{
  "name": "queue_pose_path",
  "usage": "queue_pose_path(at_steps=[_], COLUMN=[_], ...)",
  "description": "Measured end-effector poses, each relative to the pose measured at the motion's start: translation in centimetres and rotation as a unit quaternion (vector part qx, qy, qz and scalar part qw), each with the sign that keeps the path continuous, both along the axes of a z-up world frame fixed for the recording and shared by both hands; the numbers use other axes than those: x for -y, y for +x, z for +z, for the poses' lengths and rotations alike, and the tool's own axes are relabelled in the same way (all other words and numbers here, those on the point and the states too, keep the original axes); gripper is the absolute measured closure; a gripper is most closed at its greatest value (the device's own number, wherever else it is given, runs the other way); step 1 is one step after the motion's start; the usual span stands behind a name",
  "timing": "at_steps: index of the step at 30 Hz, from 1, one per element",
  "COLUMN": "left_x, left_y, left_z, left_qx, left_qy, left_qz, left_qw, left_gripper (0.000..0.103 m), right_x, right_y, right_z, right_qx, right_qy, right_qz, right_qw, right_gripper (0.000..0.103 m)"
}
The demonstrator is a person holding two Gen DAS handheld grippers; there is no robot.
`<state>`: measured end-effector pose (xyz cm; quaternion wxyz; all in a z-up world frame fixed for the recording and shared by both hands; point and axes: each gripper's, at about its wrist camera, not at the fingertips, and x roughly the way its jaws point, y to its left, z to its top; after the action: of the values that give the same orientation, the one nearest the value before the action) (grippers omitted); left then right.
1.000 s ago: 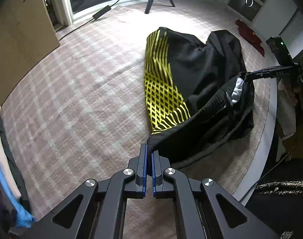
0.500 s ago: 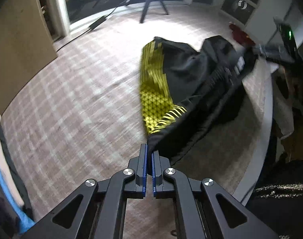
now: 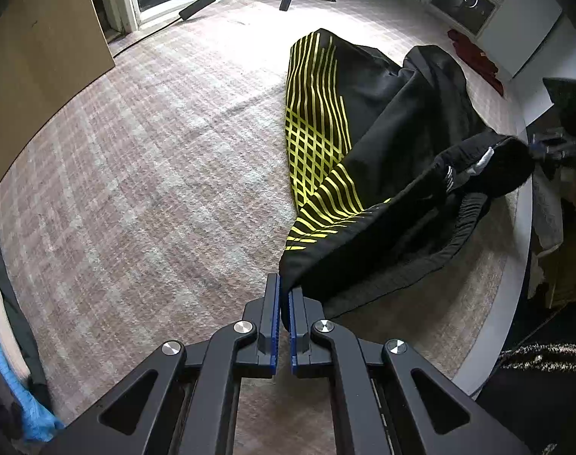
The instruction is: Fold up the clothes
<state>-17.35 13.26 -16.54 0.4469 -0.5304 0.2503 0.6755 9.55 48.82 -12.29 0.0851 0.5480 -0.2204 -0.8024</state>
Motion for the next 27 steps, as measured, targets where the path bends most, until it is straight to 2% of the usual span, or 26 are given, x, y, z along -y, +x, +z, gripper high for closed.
queue_pose_path(at_steps=[3, 5, 9, 12, 14, 18, 20, 24, 27], left_x=[-0.1, -0.1, -0.1, -0.2, -0.3, -0.3, -0.3, -0.2, -0.1], left_y=[-0.1, -0.1, -0.1, -0.3, -0.2, -0.1, -0.1, 0.2, 0.4], left_z=[-0.3, -0.4, -0.4, -0.6, -0.8, -0.8, -0.8, -0.6, -0.5], left_qx=[0.005, 0.005, 0.007, 0.01, 0.009, 0.007, 0.009, 0.008, 0.007], left_qy=[-0.003, -0.007, -0.01, -0.013, -0.015, -0.017, -0.015, -0.015, -0.017], left_qz=[0.001, -0.001, -0.002, 0.001, -0.002, -0.004, -0.001, -0.004, -0.003], left_qw=[1.0, 1.0, 0.9999, 0.9999, 0.9998, 0.9998, 0.9998, 0.9998, 0.9998], left_gripper=[0.1, 0.1, 0.099, 0.098, 0.099, 0.098, 0.098, 0.098, 0.098], right_x=[-1.6, -2.1, -0.7, 0.3, 1.5, 5.8, 6.2, 2.7, -0.5], right_y=[-0.7, -1.0, -1.2, -1.7, -1.7, -1.2, -0.8, 0.2, 0.6], right_z=[-0.6, -1.4, -1.4, -2.7, -3.3, -3.8, -3.6, -1.5, -0.8], right_qx=[-0.003, 0.001, -0.017, -0.021, -0.012, 0.007, 0.016, -0.02, -0.035], right_qy=[0.0, -0.019, -0.012, -0.017, -0.015, -0.011, -0.007, -0.043, -0.023], right_qz=[-0.025, -0.036, -0.034, -0.054, -0.041, 0.023, 0.031, -0.027, -0.086], right_qw=[1.0, 0.999, 0.999, 0.998, 0.999, 1.0, 0.999, 0.999, 0.995], right_gripper=[0.087, 0.087, 0.087, 0.087, 0.087, 0.087, 0.087, 0.087, 0.087])
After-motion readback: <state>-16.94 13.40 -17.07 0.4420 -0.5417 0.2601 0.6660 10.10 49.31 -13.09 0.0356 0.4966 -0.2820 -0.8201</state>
